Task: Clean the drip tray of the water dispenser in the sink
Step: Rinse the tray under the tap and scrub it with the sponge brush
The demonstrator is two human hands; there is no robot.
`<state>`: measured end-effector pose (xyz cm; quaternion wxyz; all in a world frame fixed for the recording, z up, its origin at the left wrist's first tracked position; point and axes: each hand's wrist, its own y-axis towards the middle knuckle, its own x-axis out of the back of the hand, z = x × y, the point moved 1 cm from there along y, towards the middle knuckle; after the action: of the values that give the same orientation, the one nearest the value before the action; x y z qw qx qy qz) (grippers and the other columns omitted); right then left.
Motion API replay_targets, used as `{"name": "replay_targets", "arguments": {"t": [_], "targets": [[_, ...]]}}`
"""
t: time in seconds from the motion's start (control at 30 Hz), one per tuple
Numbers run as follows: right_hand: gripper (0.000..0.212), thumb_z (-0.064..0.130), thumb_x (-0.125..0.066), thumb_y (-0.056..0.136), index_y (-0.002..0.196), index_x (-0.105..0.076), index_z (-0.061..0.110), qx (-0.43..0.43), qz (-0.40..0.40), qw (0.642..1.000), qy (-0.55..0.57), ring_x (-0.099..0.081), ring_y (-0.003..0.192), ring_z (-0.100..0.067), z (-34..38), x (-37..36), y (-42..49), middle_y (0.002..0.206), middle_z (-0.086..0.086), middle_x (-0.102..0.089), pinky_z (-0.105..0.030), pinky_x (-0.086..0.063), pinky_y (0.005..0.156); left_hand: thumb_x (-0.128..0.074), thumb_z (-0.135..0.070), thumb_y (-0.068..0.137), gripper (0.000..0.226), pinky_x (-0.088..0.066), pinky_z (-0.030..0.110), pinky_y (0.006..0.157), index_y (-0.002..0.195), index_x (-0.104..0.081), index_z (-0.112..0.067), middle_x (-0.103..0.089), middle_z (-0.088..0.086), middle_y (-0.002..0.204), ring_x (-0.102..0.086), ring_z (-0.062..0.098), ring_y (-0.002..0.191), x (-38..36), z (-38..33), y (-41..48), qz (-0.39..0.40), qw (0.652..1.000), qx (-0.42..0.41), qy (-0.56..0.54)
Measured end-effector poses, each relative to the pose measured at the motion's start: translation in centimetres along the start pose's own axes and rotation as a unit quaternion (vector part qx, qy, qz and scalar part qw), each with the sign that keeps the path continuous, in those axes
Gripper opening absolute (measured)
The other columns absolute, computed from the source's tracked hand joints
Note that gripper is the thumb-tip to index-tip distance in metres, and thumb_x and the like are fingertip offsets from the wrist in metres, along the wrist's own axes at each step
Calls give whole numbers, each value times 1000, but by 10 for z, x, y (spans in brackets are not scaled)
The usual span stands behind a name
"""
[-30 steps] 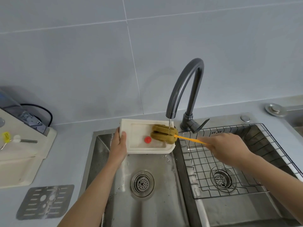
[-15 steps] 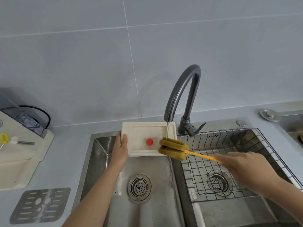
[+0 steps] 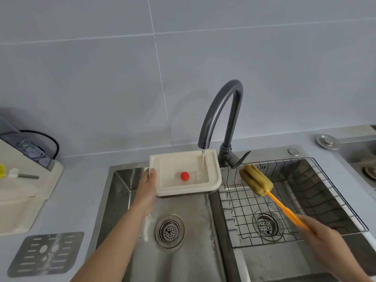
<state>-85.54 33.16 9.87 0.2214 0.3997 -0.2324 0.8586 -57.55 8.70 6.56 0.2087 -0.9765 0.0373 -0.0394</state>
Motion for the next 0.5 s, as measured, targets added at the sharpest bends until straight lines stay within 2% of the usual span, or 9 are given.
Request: {"name": "replay_targets", "arguments": {"t": [0.03, 0.07, 0.1, 0.23, 0.4, 0.5], "targets": [[22, 32, -53, 89, 105, -68, 29, -33, 8, 999, -3, -62, 75, -25, -5, -11, 3, 67, -2, -65, -36, -43, 69, -30, -32, 98, 38, -48, 39, 78, 133, -39, -19, -54, 5, 115, -55, 22, 95, 0, 0, -2, 3, 1000, -1, 2], [22, 19, -53, 90, 108, -66, 17, -60, 17, 998, -11, -60, 79, -31, -10, -22, 6, 69, -5, -63, -38, -42, 70, -29, -32, 98, 38, -49, 37, 74, 133, -39, -20, -54, 5, 114, -56, 21, 92, -1, 0, -4, 5, 1000, -2, 4], [22, 15, -51, 91, 108, -65, 13, -84, 26, 996, -11, -58, 78, -31, -14, -33, 7, 68, -5, -60, -36, -40, 69, -29, -33, 98, 38, -49, 35, 72, 133, -38, -20, -54, 5, 113, -56, 19, 88, -1, 0, -5, 8, 1000, -1, 5], [16, 16, -40, 95, 97, -55, 12, -124, 47, 991, 13, -54, 68, -27, -18, -74, 13, 66, -3, -56, -32, -37, 61, -29, -32, 99, 38, -49, 35, 72, 133, -38, -21, -54, 5, 110, -56, 14, 81, -1, 2, -8, 10, 1000, 4, 5], [21, 15, -29, 98, 98, -49, 9, -97, 32, 995, -18, -51, 62, -23, -10, -112, 28, 66, -1, -52, -35, -41, 59, -29, -31, 99, 39, -48, 33, 68, 134, -38, -19, -54, 7, 110, -55, 16, 82, 0, 1, -14, 7, 1000, 7, 9], [24, 13, -28, 97, 105, -49, 7, -97, 15, 994, -49, -48, 61, -21, -2, -121, 36, 67, 1, -49, -31, -34, 53, -29, -31, 99, 39, -48, 30, 64, 134, -38, -18, -55, 8, 112, -56, 13, 81, 1, 0, -15, 10, 1000, 10, 8]]}}
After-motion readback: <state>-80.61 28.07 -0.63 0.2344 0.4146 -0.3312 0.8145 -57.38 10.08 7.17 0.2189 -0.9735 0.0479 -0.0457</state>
